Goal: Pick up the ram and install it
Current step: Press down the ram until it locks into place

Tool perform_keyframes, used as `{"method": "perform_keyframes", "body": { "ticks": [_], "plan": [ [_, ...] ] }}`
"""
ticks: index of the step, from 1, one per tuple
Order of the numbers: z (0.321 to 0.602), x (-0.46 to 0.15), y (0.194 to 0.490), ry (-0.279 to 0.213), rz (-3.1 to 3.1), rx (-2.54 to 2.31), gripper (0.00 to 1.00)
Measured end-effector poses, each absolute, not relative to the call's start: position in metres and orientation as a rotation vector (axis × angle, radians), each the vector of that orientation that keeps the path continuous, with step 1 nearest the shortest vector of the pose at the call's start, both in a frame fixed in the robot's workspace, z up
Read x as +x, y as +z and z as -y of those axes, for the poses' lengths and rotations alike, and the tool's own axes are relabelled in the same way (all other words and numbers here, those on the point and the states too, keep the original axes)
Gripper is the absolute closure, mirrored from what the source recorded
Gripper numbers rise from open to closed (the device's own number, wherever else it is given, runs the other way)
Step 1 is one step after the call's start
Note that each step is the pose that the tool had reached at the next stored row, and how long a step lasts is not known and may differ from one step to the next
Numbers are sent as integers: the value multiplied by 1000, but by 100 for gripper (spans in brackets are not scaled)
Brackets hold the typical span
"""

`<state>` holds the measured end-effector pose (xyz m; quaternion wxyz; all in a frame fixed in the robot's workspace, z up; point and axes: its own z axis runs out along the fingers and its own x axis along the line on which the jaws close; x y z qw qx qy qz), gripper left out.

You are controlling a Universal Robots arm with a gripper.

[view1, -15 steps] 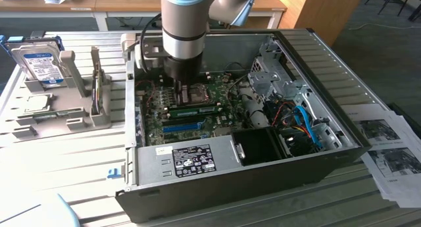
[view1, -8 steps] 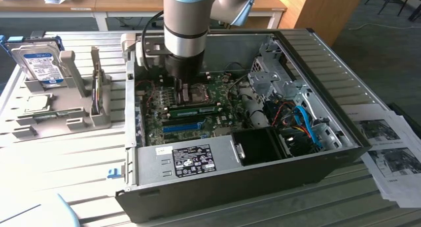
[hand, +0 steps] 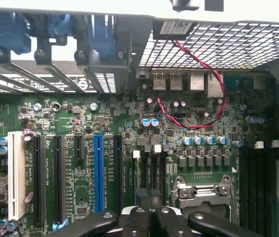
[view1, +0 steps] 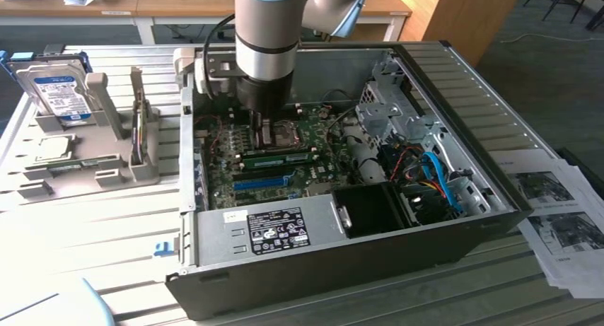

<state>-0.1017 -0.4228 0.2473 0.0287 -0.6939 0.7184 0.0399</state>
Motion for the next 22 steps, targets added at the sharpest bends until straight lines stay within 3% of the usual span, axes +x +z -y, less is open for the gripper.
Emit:
{"method": "perform_keyframes", "body": {
  "ticks": [22],
  "plan": [
    [423, -101, 285, 121, -2218, -2142, 91]
  ]
}}
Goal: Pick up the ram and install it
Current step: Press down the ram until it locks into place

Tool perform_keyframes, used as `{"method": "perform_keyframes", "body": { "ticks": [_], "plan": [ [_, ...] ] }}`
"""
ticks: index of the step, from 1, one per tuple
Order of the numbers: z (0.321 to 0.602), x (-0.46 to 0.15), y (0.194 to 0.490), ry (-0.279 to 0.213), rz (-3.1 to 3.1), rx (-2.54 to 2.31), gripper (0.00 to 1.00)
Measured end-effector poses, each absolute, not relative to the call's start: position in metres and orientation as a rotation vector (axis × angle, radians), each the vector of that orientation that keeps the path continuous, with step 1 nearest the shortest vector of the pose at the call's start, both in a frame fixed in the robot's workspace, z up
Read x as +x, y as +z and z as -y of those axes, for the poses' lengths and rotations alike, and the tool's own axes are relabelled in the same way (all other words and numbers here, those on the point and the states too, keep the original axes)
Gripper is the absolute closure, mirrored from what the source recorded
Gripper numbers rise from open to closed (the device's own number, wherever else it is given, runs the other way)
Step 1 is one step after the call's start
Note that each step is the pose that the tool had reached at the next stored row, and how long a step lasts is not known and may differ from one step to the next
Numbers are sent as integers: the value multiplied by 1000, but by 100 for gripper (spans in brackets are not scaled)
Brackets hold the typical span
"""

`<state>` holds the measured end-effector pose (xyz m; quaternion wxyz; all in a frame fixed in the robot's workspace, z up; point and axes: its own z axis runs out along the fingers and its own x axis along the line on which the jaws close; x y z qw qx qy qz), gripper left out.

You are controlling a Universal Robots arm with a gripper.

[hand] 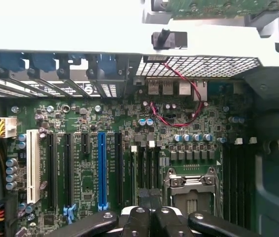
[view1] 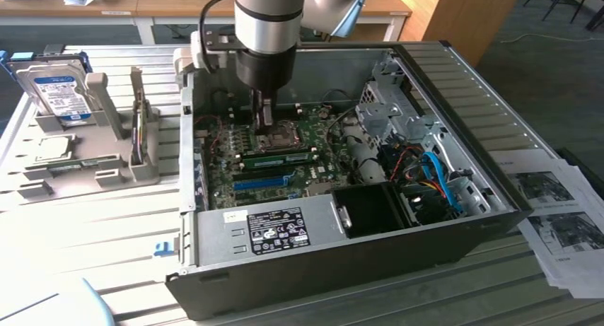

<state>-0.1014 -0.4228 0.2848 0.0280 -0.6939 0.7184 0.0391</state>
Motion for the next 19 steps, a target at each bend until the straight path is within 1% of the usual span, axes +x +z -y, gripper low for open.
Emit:
{"method": "perform_keyframes", "body": {
  "ticks": [11, 19],
  "plan": [
    [423, -101, 302, 120, -2218, -2142, 91],
    [423, -99, 304, 120, -2219, -2143, 91]
  ]
}}
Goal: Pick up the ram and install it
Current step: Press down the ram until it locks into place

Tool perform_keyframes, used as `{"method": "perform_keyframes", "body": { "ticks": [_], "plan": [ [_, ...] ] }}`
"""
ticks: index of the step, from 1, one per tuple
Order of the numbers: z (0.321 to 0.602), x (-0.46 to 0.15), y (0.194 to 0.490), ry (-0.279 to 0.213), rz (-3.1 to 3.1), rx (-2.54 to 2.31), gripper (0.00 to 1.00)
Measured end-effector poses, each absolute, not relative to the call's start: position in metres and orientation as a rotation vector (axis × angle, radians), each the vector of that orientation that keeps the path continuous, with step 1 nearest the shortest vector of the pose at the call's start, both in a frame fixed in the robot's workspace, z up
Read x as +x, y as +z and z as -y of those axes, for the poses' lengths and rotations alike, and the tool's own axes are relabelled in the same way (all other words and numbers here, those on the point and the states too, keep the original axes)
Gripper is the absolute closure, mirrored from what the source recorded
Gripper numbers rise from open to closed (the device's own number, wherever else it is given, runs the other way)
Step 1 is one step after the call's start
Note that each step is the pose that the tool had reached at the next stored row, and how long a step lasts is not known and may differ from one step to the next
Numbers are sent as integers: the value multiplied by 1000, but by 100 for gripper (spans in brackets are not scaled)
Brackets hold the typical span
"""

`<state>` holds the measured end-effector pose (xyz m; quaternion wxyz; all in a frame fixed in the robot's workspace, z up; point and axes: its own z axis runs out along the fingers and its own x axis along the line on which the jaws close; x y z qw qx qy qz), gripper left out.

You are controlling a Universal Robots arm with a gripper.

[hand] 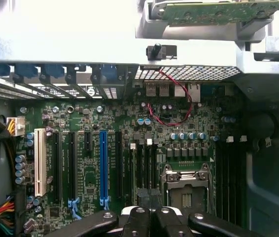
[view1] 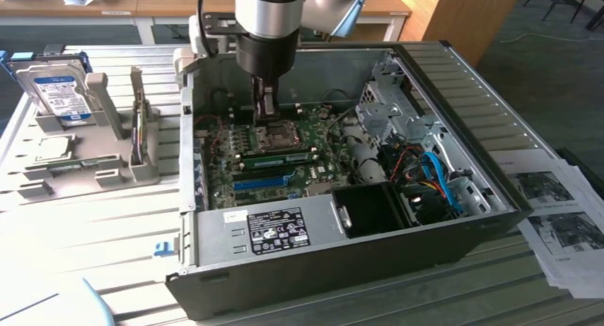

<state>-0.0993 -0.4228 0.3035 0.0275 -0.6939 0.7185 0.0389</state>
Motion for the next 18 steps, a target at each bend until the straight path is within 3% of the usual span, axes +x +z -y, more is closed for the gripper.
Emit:
{"method": "perform_keyframes", "body": {
  "ticks": [18],
  "plan": [
    [423, -69, 303, 130, -2223, -2146, 91]
  ]
}}
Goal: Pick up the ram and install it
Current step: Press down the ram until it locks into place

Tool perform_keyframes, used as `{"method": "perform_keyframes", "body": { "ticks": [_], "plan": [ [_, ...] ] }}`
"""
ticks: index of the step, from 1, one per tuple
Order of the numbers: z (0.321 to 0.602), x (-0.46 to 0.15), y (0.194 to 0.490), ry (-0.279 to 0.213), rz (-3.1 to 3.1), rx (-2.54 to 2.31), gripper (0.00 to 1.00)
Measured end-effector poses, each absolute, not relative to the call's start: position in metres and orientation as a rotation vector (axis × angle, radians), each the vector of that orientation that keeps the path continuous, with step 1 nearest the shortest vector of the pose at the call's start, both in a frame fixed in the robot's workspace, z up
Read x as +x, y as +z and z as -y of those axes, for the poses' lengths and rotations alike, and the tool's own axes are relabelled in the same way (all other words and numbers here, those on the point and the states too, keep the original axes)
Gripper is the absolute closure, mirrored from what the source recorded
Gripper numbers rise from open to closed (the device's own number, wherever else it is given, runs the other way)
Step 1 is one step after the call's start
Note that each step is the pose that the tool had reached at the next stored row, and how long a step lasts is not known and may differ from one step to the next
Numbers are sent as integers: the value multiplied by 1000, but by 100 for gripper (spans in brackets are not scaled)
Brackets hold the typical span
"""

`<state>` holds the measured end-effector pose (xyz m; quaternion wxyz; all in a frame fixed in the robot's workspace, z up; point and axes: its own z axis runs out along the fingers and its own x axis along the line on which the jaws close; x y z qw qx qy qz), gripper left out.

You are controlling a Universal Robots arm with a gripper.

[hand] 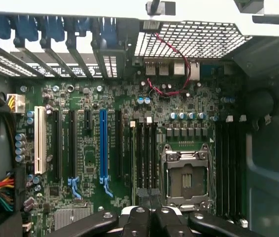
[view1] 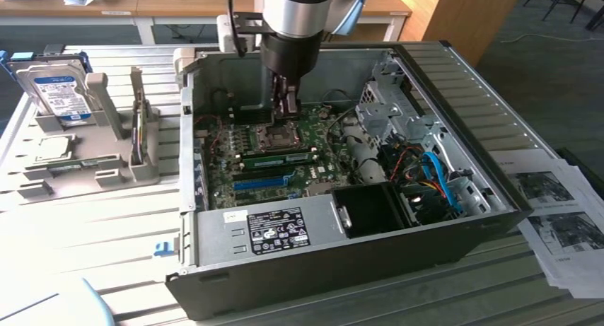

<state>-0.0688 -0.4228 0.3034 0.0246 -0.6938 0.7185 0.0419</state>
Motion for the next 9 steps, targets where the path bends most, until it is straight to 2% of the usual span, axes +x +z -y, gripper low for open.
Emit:
{"method": "perform_keyframes", "body": {
  "ticks": [9],
  "plan": [
    [423, -64, 303, 131, -2223, -2147, 91]
  ]
}}
